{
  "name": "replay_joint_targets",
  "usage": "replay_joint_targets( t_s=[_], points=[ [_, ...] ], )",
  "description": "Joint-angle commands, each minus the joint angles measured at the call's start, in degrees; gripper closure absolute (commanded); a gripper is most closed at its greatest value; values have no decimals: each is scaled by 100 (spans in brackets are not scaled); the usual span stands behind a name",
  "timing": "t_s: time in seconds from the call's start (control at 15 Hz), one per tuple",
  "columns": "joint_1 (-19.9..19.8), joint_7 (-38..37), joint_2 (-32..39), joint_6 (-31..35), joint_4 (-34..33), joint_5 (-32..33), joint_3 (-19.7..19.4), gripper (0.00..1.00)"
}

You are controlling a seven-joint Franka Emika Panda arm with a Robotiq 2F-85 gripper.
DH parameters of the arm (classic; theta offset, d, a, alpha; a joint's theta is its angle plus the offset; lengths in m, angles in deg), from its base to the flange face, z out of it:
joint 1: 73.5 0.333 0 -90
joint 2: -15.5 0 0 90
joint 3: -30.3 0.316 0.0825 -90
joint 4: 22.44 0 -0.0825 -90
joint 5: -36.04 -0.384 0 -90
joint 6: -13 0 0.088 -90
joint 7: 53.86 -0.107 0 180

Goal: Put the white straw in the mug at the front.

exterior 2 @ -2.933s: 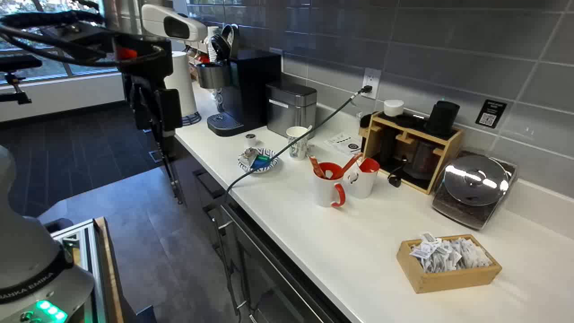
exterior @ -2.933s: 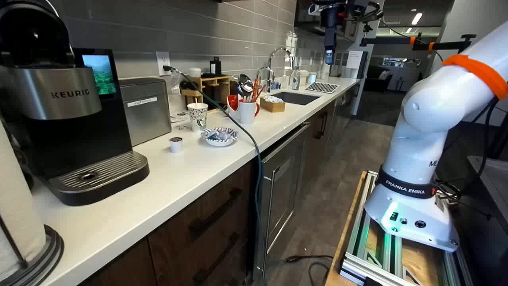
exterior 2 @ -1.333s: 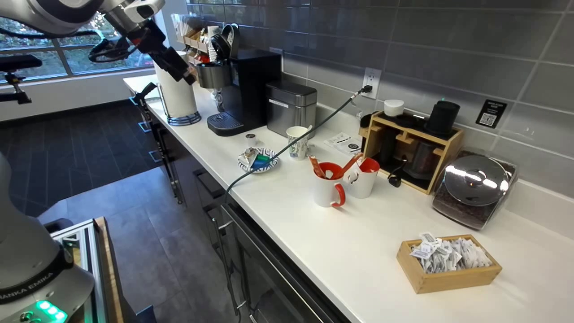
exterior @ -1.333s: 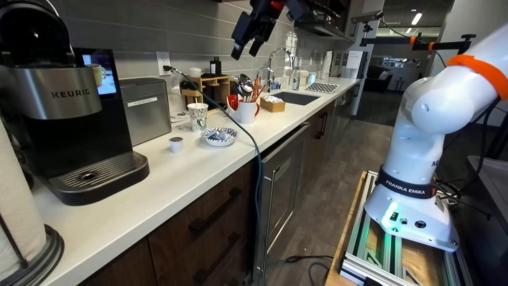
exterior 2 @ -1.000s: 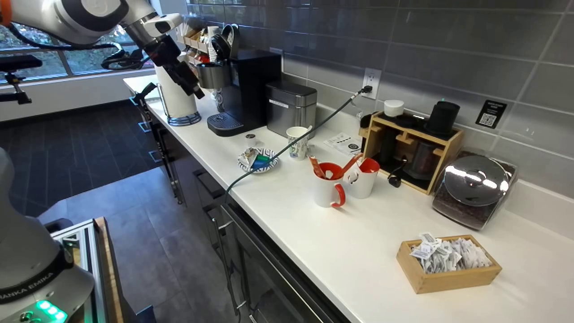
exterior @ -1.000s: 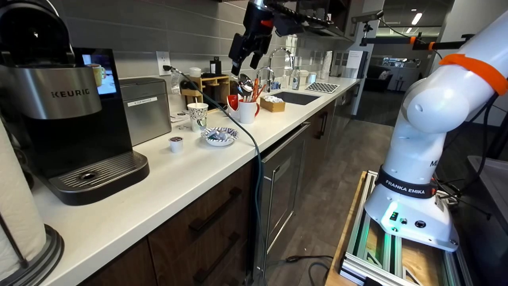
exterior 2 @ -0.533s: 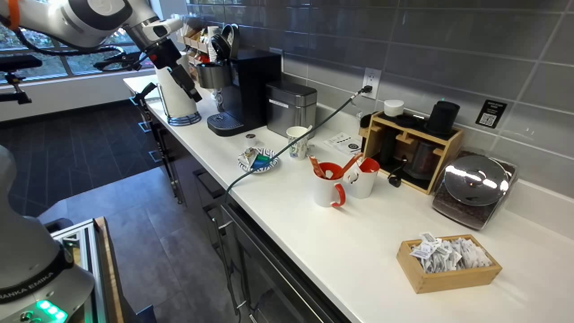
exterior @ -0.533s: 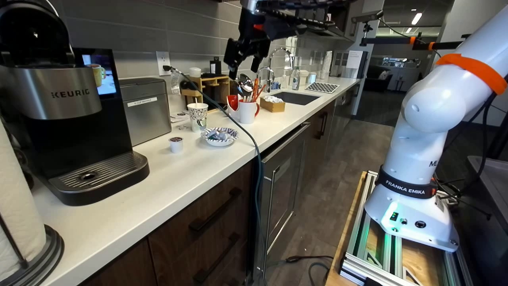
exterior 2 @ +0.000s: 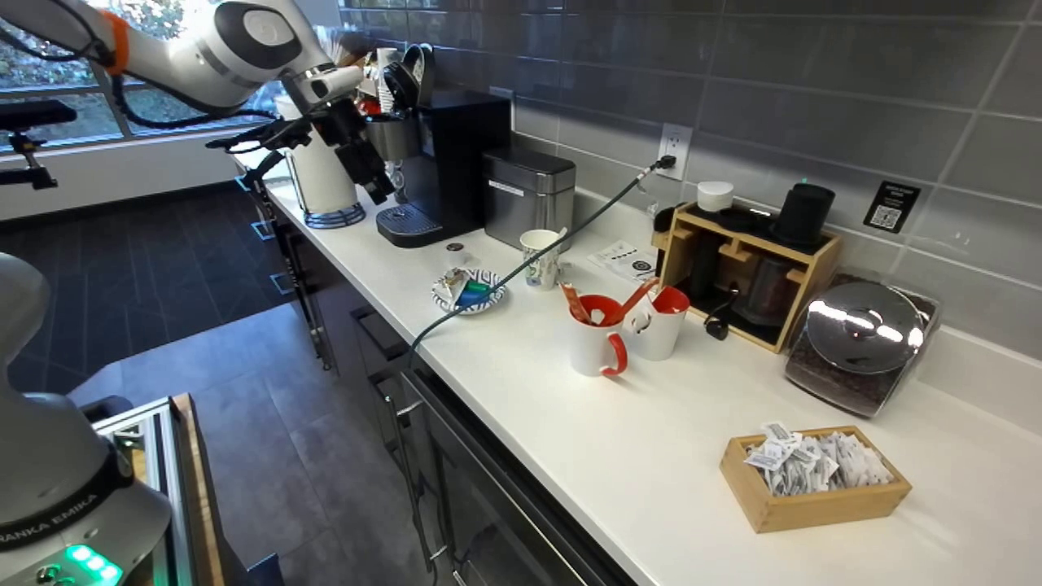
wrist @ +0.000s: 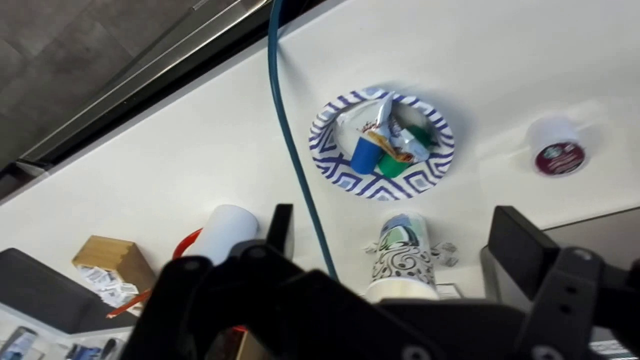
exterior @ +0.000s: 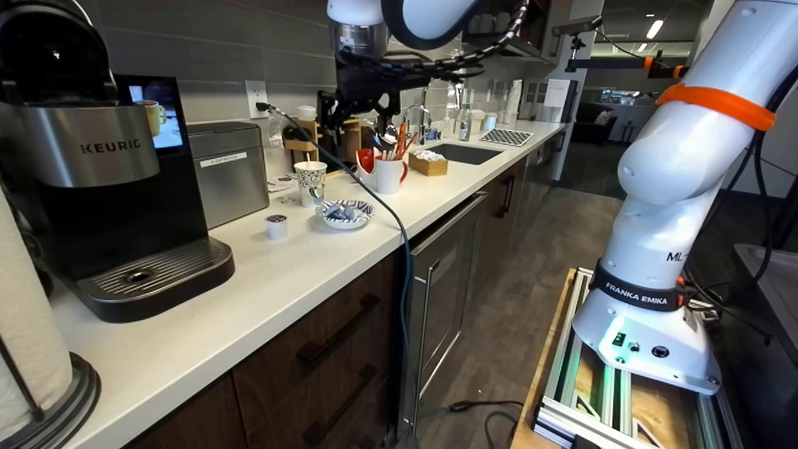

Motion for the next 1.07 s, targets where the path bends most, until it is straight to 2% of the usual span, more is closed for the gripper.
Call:
replay_joint_targets(
  t_s=[0.0,0.13,0.2,0.33,0.53,0.6,0.87,1.0],
  points=[
    [264,-1200,1299,-826,-1089,936,-531,0],
    [717,-1763,1934,-1490,-1724,1345,-993,0],
    [1032,-1182,1211,-926,-1023,1025,-1419,0],
    [1366,-1177,1479,-977,-1231,1043,-1850,0],
    [1522,-1180,1395,-982,-1203,1051,-1915,0],
    [1622,-1384,1424,-890,-1199,1022,-1956,0],
    [2041,-2017,1849,104,-1396,455,-2365,0],
    [2121,-2275,2070,861,-1449,438,-2572,0]
  ],
)
